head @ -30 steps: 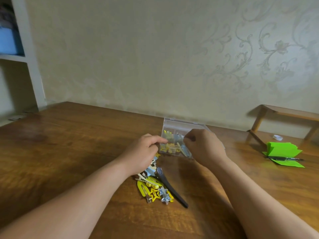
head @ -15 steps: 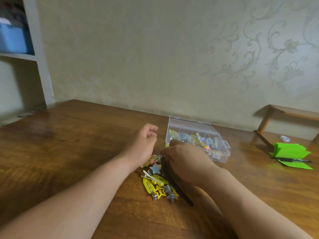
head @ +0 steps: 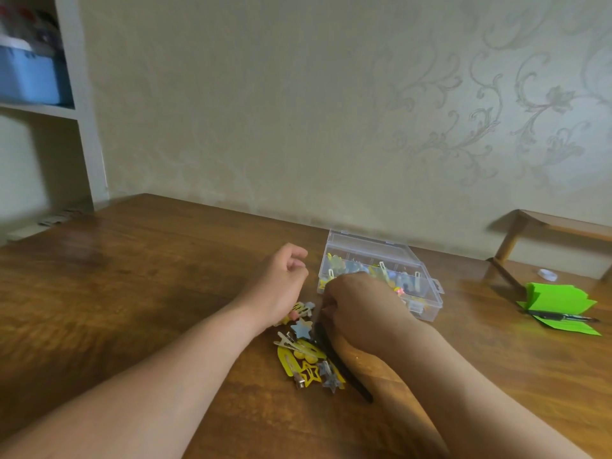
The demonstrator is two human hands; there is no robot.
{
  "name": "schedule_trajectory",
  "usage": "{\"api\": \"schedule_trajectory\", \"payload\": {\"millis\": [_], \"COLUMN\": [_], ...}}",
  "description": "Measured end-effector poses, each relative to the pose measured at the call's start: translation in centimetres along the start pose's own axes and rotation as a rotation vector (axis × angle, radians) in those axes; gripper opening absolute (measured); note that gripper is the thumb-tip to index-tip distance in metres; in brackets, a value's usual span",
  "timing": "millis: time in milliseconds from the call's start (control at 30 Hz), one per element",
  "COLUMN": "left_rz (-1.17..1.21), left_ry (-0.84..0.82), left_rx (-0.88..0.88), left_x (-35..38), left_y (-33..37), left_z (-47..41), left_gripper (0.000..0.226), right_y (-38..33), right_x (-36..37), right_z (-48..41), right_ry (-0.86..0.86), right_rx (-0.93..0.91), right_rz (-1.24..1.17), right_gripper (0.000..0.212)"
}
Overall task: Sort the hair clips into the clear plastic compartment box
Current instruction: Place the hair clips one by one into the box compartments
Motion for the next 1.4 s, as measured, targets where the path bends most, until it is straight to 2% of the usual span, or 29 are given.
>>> {"api": "schedule_trajectory", "payload": {"millis": [233, 467, 600, 800, 1033, 1133, 1300, 1400], "left_rz": [0.097, 0.140, 0.077, 0.028, 0.033, 0.018, -0.018, -0.022], "left_ry": [-0.029, -0.020, 0.010, 0.010, 0.004, 0.002, 0.011, 0.005], "left_rx": [-0.030, -0.051, -0.021, 0.004, -0.003, -0.001, 0.027, 0.021], "left_x": [-0.1, 0.0, -0.1, -0.1, 0.2, 0.1, -0.1, 0.0], "left_y": [-0.3, -0.3, -0.3, -0.3, -0.3, -0.3, -0.3, -0.2], "left_z": [-0.3, -0.4, -0.5, -0.2, -0.1, -0.1, 0.0, 0.0], "left_gripper": [0.032, 0.032, 0.031, 0.031, 0.031, 0.031, 0.030, 0.031], "right_y": [-2.0, -3.1, -2.7, -1.3, -0.5, -0.4, 2.9, 2.9], "right_x": [-2.3, -3.1, -2.5, -1.2, 0.0, 0.7, 1.4, 1.7], "right_z": [-0.6, -1.2, -0.9, 0.9, 2.2, 2.5, 2.2, 2.0], "right_ry": [-0.098, -0.149, -0.119, -0.014, 0.125, 0.122, 0.092, 0.068], "right_rx": [-0.100, -0.220, -0.194, -0.042, -0.014, -0.038, 0.100, 0.047], "right_rz": [0.189, 0.316, 0.250, 0.064, 0.035, -0.013, -0.296, -0.367], "right_gripper": [0.009, 0.012, 0.017, 0.026, 0.017, 0.017, 0.017, 0.022]}}
Point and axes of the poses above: each hand's wrist, its own z-axis away from the middle knuckle, its own x-axis out of the palm, y = z × x, the point moved 3 cm from there along -z, towards the middle knuckle, and after that the axes turned 10 degrees about z, right-handed, at the moved point
